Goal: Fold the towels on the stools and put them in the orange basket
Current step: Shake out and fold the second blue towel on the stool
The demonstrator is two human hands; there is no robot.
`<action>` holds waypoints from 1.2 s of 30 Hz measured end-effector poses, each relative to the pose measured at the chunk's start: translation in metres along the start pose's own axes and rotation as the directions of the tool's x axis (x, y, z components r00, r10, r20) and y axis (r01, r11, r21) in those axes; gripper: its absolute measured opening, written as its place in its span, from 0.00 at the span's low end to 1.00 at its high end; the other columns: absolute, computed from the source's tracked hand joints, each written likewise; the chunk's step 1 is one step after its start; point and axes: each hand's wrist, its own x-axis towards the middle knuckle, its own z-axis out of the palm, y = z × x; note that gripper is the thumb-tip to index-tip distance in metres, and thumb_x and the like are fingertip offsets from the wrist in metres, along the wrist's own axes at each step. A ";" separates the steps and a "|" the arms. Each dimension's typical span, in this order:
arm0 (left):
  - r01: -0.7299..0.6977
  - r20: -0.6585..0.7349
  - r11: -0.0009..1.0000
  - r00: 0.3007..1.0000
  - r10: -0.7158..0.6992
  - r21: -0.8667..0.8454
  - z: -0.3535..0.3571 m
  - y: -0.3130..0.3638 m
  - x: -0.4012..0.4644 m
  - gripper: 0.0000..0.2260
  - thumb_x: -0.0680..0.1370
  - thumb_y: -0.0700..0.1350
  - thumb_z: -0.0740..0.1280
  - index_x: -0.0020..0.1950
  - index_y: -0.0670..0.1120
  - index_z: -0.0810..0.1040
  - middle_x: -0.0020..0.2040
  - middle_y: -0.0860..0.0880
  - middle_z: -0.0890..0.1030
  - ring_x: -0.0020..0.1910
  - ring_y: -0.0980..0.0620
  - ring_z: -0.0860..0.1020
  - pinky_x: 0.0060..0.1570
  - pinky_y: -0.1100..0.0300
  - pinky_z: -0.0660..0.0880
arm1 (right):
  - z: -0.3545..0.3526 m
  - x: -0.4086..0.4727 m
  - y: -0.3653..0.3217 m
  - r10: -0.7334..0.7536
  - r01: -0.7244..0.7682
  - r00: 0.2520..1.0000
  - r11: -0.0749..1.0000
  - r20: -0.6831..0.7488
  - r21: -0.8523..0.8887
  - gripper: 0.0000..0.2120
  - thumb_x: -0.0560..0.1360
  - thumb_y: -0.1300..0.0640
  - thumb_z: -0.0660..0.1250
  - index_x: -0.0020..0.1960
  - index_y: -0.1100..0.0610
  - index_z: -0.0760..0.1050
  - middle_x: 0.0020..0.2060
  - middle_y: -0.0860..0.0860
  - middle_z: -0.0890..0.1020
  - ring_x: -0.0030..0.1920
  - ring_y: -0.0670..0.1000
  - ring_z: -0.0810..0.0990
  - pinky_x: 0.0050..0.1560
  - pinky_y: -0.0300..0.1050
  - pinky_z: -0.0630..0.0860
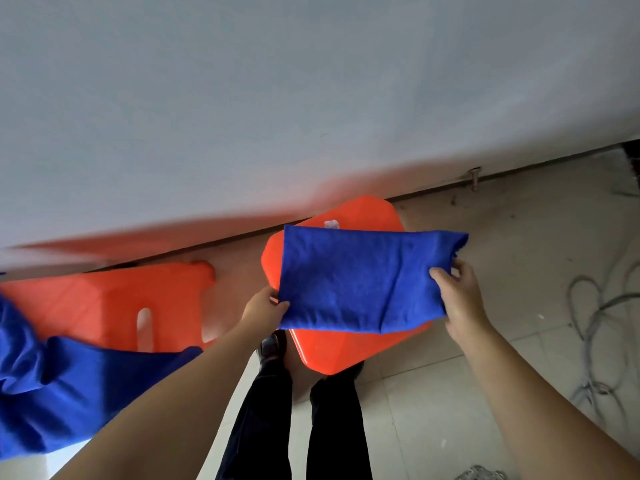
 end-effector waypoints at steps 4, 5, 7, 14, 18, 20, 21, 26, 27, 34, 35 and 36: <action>0.060 0.092 0.965 0.995 -0.037 -0.256 -0.001 -0.006 -0.001 0.04 0.77 0.42 0.65 0.50 0.44 0.77 0.42 0.45 0.78 0.44 0.45 0.78 0.57 0.44 0.77 | 0.057 -0.033 -0.011 -0.213 0.248 0.967 0.917 0.141 -0.312 0.12 0.73 0.65 0.65 0.53 0.55 0.68 0.43 0.50 0.77 0.41 0.46 0.77 0.42 0.36 0.72; 0.072 0.101 0.940 0.994 -0.040 -0.333 -0.002 -0.004 -0.002 0.07 0.78 0.44 0.64 0.54 0.44 0.77 0.45 0.45 0.78 0.44 0.45 0.77 0.57 0.46 0.77 | 0.072 -0.040 -0.009 -0.250 0.307 0.949 0.870 0.190 -0.387 0.13 0.72 0.65 0.65 0.54 0.56 0.68 0.42 0.48 0.77 0.40 0.46 0.77 0.41 0.35 0.71; 0.105 0.130 0.874 0.990 -0.048 -0.475 -0.006 0.003 -0.006 0.11 0.80 0.47 0.60 0.58 0.43 0.76 0.49 0.44 0.77 0.45 0.47 0.75 0.51 0.52 0.76 | 0.103 -0.050 0.002 -0.301 0.397 0.916 0.780 0.267 -0.484 0.14 0.72 0.64 0.66 0.56 0.57 0.68 0.43 0.48 0.78 0.41 0.49 0.77 0.42 0.40 0.72; 0.217 0.219 0.688 0.972 -0.087 -0.692 -0.019 0.017 -0.004 0.20 0.83 0.54 0.51 0.62 0.43 0.74 0.49 0.47 0.79 0.45 0.51 0.78 0.42 0.58 0.75 | 0.172 -0.055 0.042 -0.204 0.422 0.903 0.583 0.377 -0.695 0.20 0.75 0.57 0.64 0.65 0.56 0.64 0.48 0.56 0.82 0.48 0.61 0.81 0.46 0.54 0.77; 0.226 0.214 0.691 0.971 -0.105 -0.687 -0.016 0.018 0.002 0.22 0.82 0.55 0.52 0.64 0.42 0.74 0.48 0.48 0.80 0.44 0.52 0.78 0.45 0.56 0.75 | 0.179 -0.053 0.047 -0.064 0.413 0.870 0.634 0.489 -0.653 0.26 0.75 0.56 0.66 0.70 0.54 0.61 0.44 0.48 0.79 0.49 0.54 0.81 0.51 0.52 0.77; 0.232 0.220 0.704 0.969 -0.111 -0.671 -0.015 0.018 0.004 0.22 0.82 0.56 0.53 0.65 0.43 0.73 0.53 0.46 0.79 0.47 0.51 0.78 0.50 0.55 0.74 | 0.173 -0.052 0.046 0.004 0.391 0.846 0.676 0.534 -0.625 0.24 0.75 0.57 0.65 0.70 0.53 0.64 0.42 0.44 0.77 0.48 0.49 0.79 0.52 0.48 0.77; 0.229 0.217 0.715 0.970 -0.110 -0.660 -0.014 0.017 0.004 0.22 0.81 0.57 0.54 0.65 0.43 0.73 0.56 0.45 0.79 0.50 0.49 0.77 0.51 0.54 0.74 | 0.168 -0.050 0.046 -0.019 0.391 0.852 0.688 0.524 -0.611 0.20 0.76 0.58 0.63 0.68 0.53 0.68 0.43 0.44 0.77 0.47 0.49 0.79 0.52 0.45 0.77; 0.123 0.105 0.863 0.991 -0.081 -0.491 -0.011 0.025 0.010 0.20 0.79 0.57 0.60 0.61 0.43 0.75 0.54 0.45 0.79 0.53 0.44 0.78 0.56 0.50 0.75 | 0.121 -0.025 0.032 -0.378 0.361 0.922 0.767 0.082 -0.531 0.11 0.76 0.64 0.61 0.57 0.61 0.75 0.51 0.55 0.80 0.44 0.48 0.74 0.45 0.34 0.67; 0.098 0.070 0.898 0.995 -0.075 -0.429 -0.009 0.029 0.011 0.20 0.78 0.57 0.60 0.60 0.43 0.74 0.53 0.46 0.79 0.51 0.46 0.77 0.52 0.52 0.75 | 0.110 -0.017 0.031 -0.361 0.317 0.932 0.799 0.013 -0.511 0.12 0.76 0.63 0.62 0.59 0.62 0.74 0.52 0.57 0.79 0.45 0.49 0.75 0.47 0.37 0.68; 0.013 -0.058 0.986 0.998 -0.023 -0.164 0.005 0.046 0.017 0.14 0.80 0.50 0.60 0.58 0.42 0.69 0.47 0.47 0.74 0.45 0.47 0.73 0.44 0.55 0.68 | 0.095 0.014 0.051 0.066 -0.014 0.985 0.953 0.162 -0.303 0.21 0.71 0.53 0.71 0.60 0.59 0.71 0.53 0.55 0.80 0.54 0.54 0.79 0.52 0.48 0.75; -0.009 -0.067 0.984 0.998 -0.003 -0.179 0.004 0.046 0.017 0.12 0.80 0.49 0.59 0.57 0.42 0.70 0.46 0.48 0.74 0.45 0.47 0.73 0.44 0.56 0.67 | 0.096 0.015 0.052 0.084 -0.033 0.979 0.964 0.184 -0.263 0.21 0.68 0.53 0.71 0.57 0.60 0.73 0.50 0.55 0.81 0.52 0.55 0.80 0.49 0.49 0.76; -0.033 -0.075 0.980 0.997 0.018 -0.195 0.004 0.046 0.014 0.10 0.81 0.48 0.59 0.56 0.42 0.71 0.44 0.49 0.74 0.45 0.47 0.73 0.44 0.56 0.66 | 0.095 0.013 0.051 0.120 -0.076 0.973 0.973 0.195 -0.220 0.19 0.67 0.53 0.70 0.55 0.60 0.75 0.48 0.56 0.82 0.50 0.56 0.81 0.48 0.49 0.76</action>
